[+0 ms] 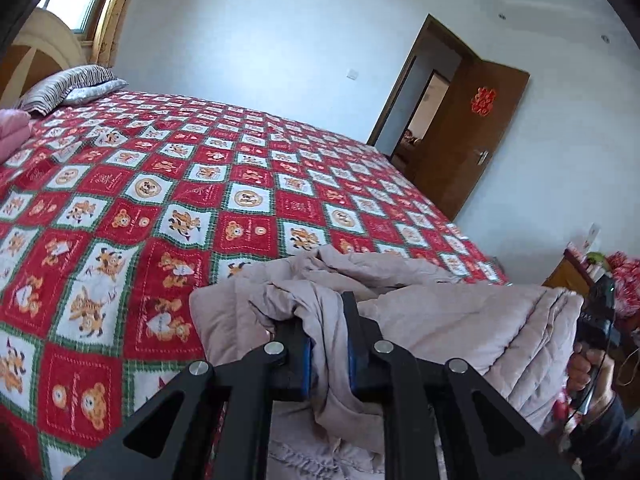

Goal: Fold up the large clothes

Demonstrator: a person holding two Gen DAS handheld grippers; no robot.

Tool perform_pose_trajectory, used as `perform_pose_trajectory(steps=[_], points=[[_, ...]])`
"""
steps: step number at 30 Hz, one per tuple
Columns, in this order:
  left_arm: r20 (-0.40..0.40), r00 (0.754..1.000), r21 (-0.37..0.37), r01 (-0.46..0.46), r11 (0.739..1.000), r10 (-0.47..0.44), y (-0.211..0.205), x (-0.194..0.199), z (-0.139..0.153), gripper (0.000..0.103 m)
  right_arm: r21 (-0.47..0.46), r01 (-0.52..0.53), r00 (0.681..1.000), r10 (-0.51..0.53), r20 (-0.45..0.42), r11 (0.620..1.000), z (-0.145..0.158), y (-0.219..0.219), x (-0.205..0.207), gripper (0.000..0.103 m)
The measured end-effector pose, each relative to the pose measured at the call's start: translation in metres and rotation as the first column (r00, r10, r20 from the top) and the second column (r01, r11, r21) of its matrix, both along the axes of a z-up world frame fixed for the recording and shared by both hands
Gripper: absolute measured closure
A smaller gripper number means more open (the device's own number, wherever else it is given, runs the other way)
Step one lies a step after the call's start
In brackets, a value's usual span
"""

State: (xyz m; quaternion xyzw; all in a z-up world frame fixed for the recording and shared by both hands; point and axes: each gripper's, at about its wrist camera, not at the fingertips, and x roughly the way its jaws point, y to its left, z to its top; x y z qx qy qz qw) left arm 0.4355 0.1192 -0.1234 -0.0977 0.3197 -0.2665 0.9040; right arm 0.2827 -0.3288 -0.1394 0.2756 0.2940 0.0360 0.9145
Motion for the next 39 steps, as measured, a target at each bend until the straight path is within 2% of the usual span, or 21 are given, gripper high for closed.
perform_pose_trajectory(steps=[3, 5, 9, 11, 13, 15, 16, 20, 22, 24, 28, 31, 33, 36, 39], points=[[-0.003, 1.000, 0.097, 0.010, 0.995, -0.010, -0.016, 0.024, -0.016, 0.086, 0.007, 0.016, 0.999, -0.015, -0.041, 1.000, -0.022, -0.011, 0.032, 0.091], [-0.021, 1.000, 0.111, 0.001, 0.994, 0.002, -0.021, 0.039, -0.027, 0.085, 0.030, 0.014, 0.999, -0.013, -0.053, 0.999, -0.033, -0.018, 0.049, 0.091], [-0.095, 0.995, 0.046, -0.037, 0.998, 0.042, -0.020, 0.068, -0.041, 0.085, 0.084, 0.008, 0.999, -0.004, -0.050, 0.996, -0.042, -0.027, 0.071, 0.090], [-0.139, 0.988, 0.023, -0.063, 0.998, 0.065, -0.020, 0.080, -0.039, 0.085, 0.108, 0.005, 0.998, 0.002, -0.057, 0.994, -0.045, -0.032, 0.081, 0.086], [-0.218, 0.974, -0.093, -0.078, 0.993, 0.056, -0.013, 0.094, -0.033, 0.083, 0.098, 0.006, 0.997, 0.002, -0.076, 0.995, -0.047, -0.034, 0.089, 0.085], [-0.248, 0.968, -0.223, -0.088, 0.971, 0.030, 0.001, 0.105, -0.027, 0.075, 0.112, -0.005, 0.997, 0.014, -0.075, 0.994, -0.052, -0.038, 0.093, 0.085], [-0.263, 0.965, -0.247, -0.090, 0.965, 0.023, 0.004, 0.111, -0.026, 0.074, 0.121, -0.009, 0.997, 0.019, -0.075, 0.993, -0.054, -0.041, 0.095, 0.084], [-0.285, 0.958, -0.199, -0.096, 0.975, 0.036, -0.002, 0.128, -0.031, 0.074, 0.190, 0.003, 0.997, 0.011, -0.077, 0.982, -0.058, -0.050, 0.108, 0.079], [-0.314, 0.947, -0.195, -0.131, 0.972, 0.064, -0.007, 0.136, -0.038, 0.074, 0.227, 0.026, 0.995, -0.004, -0.095, 0.974, -0.059, -0.051, 0.118, 0.077], [-0.303, 0.949, -0.172, -0.149, 0.974, 0.091, -0.011, 0.136, -0.039, 0.074, 0.253, 0.042, 0.995, -0.018, -0.096, 0.967, -0.059, -0.052, 0.123, 0.074], [-0.286, 0.957, -0.206, -0.121, 0.971, 0.059, 0.005, 0.133, -0.038, 0.074, 0.281, 0.013, 0.998, 0.005, -0.064, 0.960, -0.063, -0.057, 0.117, 0.072], [-0.303, 0.951, -0.235, -0.128, 0.964, 0.053, 0.014, 0.135, -0.041, 0.074, 0.382, 0.005, 1.000, 0.006, -0.030, 0.924, -0.070, -0.067, 0.113, 0.069], [-0.299, 0.952, -0.209, -0.139, 0.968, 0.072, 0.010, 0.134, -0.038, 0.074, 0.426, 0.014, 1.000, -0.010, -0.012, 0.905, -0.071, -0.070, 0.112, 0.067], [-0.223, 0.971, -0.144, -0.120, 0.982, 0.086, 0.002, 0.128, -0.020, 0.074, 0.418, 0.025, 1.000, -0.025, -0.006, 0.908, -0.066, -0.068, 0.110, 0.064], [-0.162, 0.982, -0.129, -0.122, 0.984, 0.101, -0.001, 0.126, -0.003, 0.074, 0.437, 0.028, 1.000, -0.031, -0.001, 0.899, -0.063, -0.071, 0.112, 0.061]])
